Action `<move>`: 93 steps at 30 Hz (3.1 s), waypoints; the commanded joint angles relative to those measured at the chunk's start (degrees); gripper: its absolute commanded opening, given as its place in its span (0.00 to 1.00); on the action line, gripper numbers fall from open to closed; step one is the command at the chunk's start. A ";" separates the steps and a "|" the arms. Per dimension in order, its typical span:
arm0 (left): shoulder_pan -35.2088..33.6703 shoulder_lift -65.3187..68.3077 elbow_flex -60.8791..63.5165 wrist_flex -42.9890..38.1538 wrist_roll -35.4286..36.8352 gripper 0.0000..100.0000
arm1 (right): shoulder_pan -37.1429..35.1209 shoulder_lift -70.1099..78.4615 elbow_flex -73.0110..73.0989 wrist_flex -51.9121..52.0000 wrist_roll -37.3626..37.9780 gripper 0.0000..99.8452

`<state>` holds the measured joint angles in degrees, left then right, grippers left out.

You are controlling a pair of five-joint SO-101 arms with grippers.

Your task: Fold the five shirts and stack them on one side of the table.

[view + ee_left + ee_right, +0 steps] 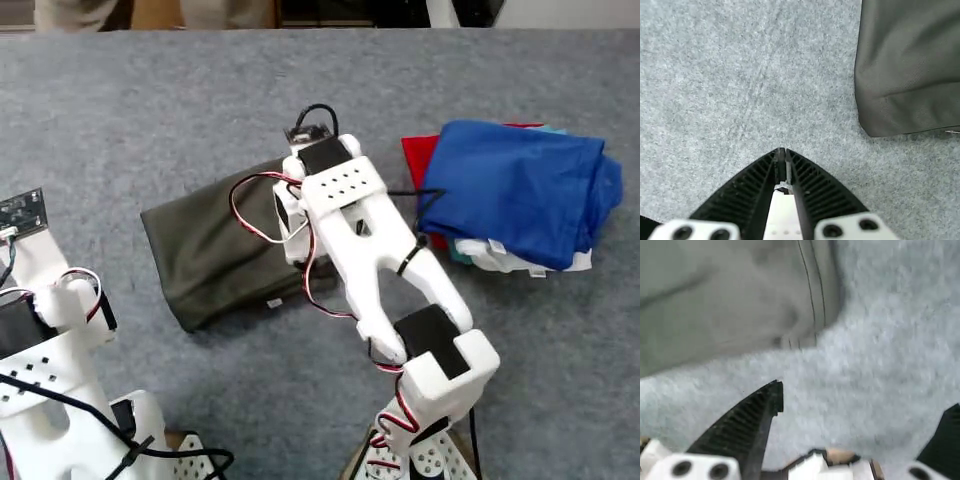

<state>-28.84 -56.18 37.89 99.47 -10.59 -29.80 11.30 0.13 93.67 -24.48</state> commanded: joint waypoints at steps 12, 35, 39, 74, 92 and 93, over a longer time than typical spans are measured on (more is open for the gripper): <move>-0.53 -0.57 -0.09 -0.44 -0.18 0.02 | -0.75 20.09 -6.29 -11.25 0.18 0.46; -0.53 -0.57 -0.09 -0.44 -0.18 0.02 | -0.40 30.46 -12.53 -6.42 3.60 0.00; -0.53 -0.57 -0.09 -0.44 -0.18 0.02 | -0.31 30.02 -13.23 -4.57 3.60 0.00; -0.53 -0.57 -0.09 -0.44 -0.26 0.02 | 39.08 -7.43 -30.64 3.25 46.68 0.00; -0.53 -0.57 -0.09 -0.44 -0.26 0.02 | 59.03 -4.53 -39.08 -2.90 53.45 0.00; -0.53 -0.57 -0.09 -0.44 -0.26 0.02 | 59.82 -3.65 -39.08 -3.60 53.45 0.00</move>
<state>-28.84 -56.18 37.89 99.47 -10.59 27.43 7.16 -36.44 92.26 28.26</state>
